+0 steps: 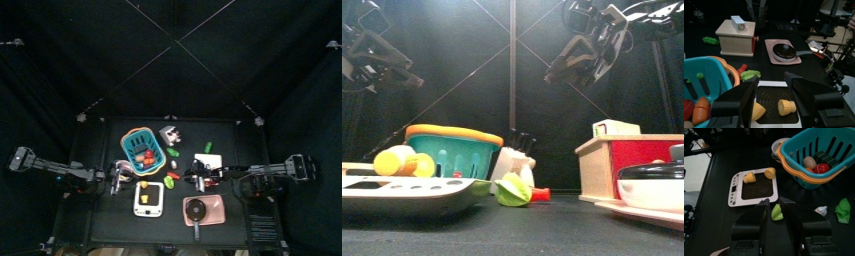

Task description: Grab corn top

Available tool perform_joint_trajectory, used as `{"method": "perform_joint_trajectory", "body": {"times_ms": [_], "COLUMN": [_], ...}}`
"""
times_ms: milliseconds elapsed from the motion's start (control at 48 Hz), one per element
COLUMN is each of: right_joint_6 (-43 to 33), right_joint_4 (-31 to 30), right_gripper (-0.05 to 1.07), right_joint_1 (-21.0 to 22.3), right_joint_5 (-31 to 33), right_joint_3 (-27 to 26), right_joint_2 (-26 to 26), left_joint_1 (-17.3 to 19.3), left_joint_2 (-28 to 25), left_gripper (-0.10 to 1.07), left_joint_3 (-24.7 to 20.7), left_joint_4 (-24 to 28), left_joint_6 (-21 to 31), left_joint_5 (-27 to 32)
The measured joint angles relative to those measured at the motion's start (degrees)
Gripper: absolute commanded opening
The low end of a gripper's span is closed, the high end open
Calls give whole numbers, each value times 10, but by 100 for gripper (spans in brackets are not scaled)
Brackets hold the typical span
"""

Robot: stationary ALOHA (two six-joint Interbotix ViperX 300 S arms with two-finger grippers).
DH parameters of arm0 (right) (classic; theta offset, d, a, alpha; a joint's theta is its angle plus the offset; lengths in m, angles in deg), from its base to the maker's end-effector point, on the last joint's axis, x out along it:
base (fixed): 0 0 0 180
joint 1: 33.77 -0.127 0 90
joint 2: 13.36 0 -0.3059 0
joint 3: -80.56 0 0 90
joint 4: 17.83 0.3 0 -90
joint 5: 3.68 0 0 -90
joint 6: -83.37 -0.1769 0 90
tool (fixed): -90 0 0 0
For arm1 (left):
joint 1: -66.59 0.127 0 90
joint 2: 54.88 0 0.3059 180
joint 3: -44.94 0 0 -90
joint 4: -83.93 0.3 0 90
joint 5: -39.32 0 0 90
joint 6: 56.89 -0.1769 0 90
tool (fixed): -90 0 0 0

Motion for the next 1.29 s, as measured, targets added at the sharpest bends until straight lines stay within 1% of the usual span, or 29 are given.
{"method": "perform_joint_trajectory", "body": {"times_ms": [125, 167, 271, 438, 542, 646, 708, 792, 1062, 1292], "right_joint_6": [0, 0, 0, 1, 1, 0, 1, 1, 2, 2], "right_joint_4": [3, 4, 4, 4, 4, 4, 4, 4, 4, 4], "right_gripper": [66, 66, 66, 66, 66, 66, 66, 66, 66, 66], "right_joint_1": [2, 2, 7, 23, 25, 26, 25, 26, 27, 29], "right_joint_5": [-1, -1, -1, -2, -4, -4, -4, -4, -4, -4], "right_joint_3": [2, 2, 2, 2, 2, 2, 2, 2, 2, 1], "right_joint_2": [5, 7, 11, 16, 25, 34, 37, 40, 42, 47], "left_joint_1": [1, 2, 3, 10, 11, 12, 12, 14, 14, 14], "left_joint_2": [-1, -2, -11, -51, -75, -96, -108, -126, -156, -194], "left_gripper": [85, 85, 85, 85, 87, 92, 98, 102, 102, 102], "left_joint_3": [-4, -11, -34, -94, -123, -139, -143, -145, -145, -149], "left_joint_4": [12, 15, 15, 39, 59, 79, 91, 103, 143, 185], "left_joint_6": [0, 1, 1, 1, 1, 1, 0, 3, 2, 0], "left_joint_5": [21, 40, 99, 231, 279, 298, 305, 308, 307, 288]}}
